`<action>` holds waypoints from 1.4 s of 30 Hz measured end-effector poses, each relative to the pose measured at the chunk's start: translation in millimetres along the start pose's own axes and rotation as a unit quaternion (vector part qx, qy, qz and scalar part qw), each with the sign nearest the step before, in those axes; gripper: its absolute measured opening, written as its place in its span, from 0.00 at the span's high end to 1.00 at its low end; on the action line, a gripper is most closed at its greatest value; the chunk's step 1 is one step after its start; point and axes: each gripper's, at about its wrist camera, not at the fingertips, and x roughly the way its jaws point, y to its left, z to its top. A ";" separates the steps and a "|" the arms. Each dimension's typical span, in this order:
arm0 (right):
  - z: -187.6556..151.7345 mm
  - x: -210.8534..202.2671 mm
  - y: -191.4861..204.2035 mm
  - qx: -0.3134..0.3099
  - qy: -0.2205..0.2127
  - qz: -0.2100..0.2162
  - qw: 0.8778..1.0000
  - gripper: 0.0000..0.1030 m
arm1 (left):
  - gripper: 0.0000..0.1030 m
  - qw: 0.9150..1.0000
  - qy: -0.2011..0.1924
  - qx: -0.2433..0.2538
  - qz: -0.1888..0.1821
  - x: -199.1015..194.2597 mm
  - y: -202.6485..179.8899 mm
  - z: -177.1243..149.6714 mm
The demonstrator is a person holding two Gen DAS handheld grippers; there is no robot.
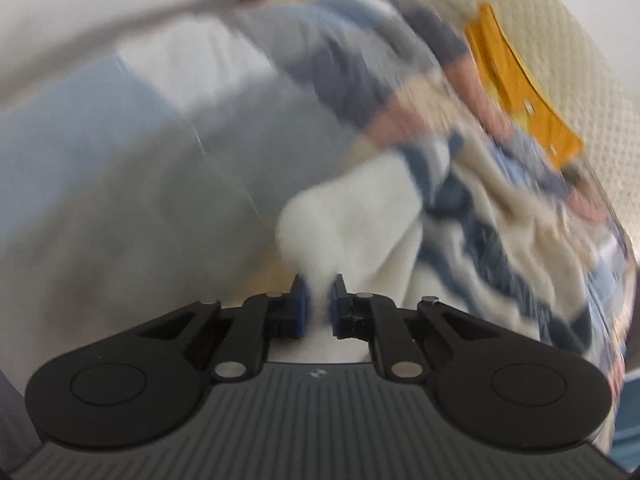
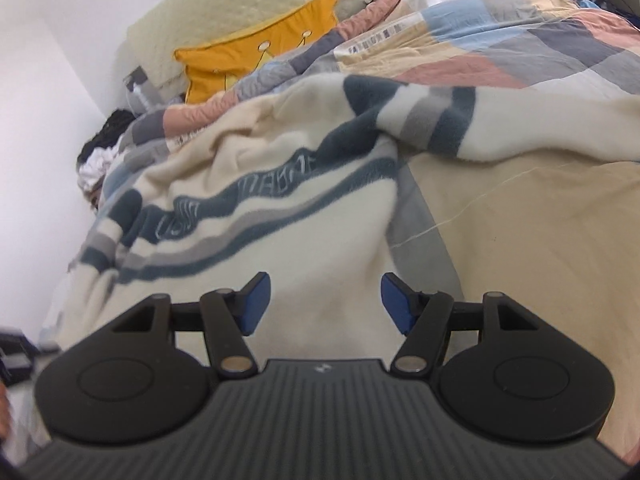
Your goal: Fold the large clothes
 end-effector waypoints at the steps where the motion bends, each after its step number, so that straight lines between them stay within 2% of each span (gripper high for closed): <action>1: -1.0 1.9 0.2 -0.003 0.002 0.003 1.000 0.37 | 0.88 1.000 -0.014 -0.003 0.013 -4.5 2.4 16.2; 5: 4.8 13.5 -3.5 -0.006 0.002 0.008 1.000 0.37 | 0.87 0.991 -0.068 0.024 0.116 -5.6 5.1 79.4; 7: 10.2 18.1 -2.2 -0.005 -0.009 0.004 1.000 0.37 | 0.87 0.985 -0.086 0.027 0.145 -0.2 6.0 105.6; 10: 15.7 26.1 -1.9 -0.014 -0.015 -0.003 1.000 0.37 | 0.87 0.978 -0.109 0.040 0.174 13.8 -3.5 136.1; 14: 15.6 35.3 -6.8 -0.009 -0.008 -0.004 1.000 0.37 | 0.87 0.969 -0.134 0.033 0.206 39.4 -10.3 171.3; 17: 16.7 43.5 -5.0 -0.011 -0.002 -0.006 1.000 0.37 | 0.87 0.966 -0.131 0.017 0.222 72.2 5.3 189.4; 21: 19.5 52.1 2.8 -0.027 -0.011 -0.011 1.000 0.37 | 0.87 0.966 -0.093 0.010 0.241 120.3 26.4 191.7; 26: 23.8 57.4 5.4 -0.035 -0.031 -0.001 0.999 0.37 | 0.86 0.968 -0.062 0.023 0.242 160.2 41.0 192.0; 28: 24.8 58.5 5.9 -0.037 -0.039 0.000 0.999 0.37 | 0.85 0.968 -0.061 0.031 0.242 168.5 42.5 190.2; 31: 25.2 68.0 5.0 -0.030 -0.024 0.006 0.999 0.37 | 0.85 0.969 -0.067 0.031 0.236 166.6 44.1 184.1; 32: 24.2 70.2 6.1 -0.034 -0.020 0.003 0.999 0.37 | 0.83 0.971 -0.069 0.024 0.229 165.9 44.0 185.5; 34: 23.3 71.0 7.9 -0.043 -0.020 -0.004 0.999 0.37 | 0.66 0.974 -0.067 0.032 0.216 160.3 40.2 185.9; 35: 22.9 69.7 8.6 -0.043 -0.024 -0.007 0.999 0.37 | 0.46 0.973 -0.065 0.049 0.218 156.3 36.1 184.9; 36: 22.9 68.3 8.6 -0.040 -0.028 -0.008 0.999 0.37 | 0.38 0.968 -0.062 0.064 0.235 152.3 31.6 183.5; 37: 22.8 67.1 7.9 -0.036 -0.031 -0.008 0.999 0.37 | 0.38 0.964 -0.064 0.072 0.248 147.4 26.8 181.7; 42: 23.6 59.8 4.8 -0.029 -0.040 -0.009 0.999 0.37 | 0.38 0.969 -0.068 0.101 0.213 102.6 5.3 161.8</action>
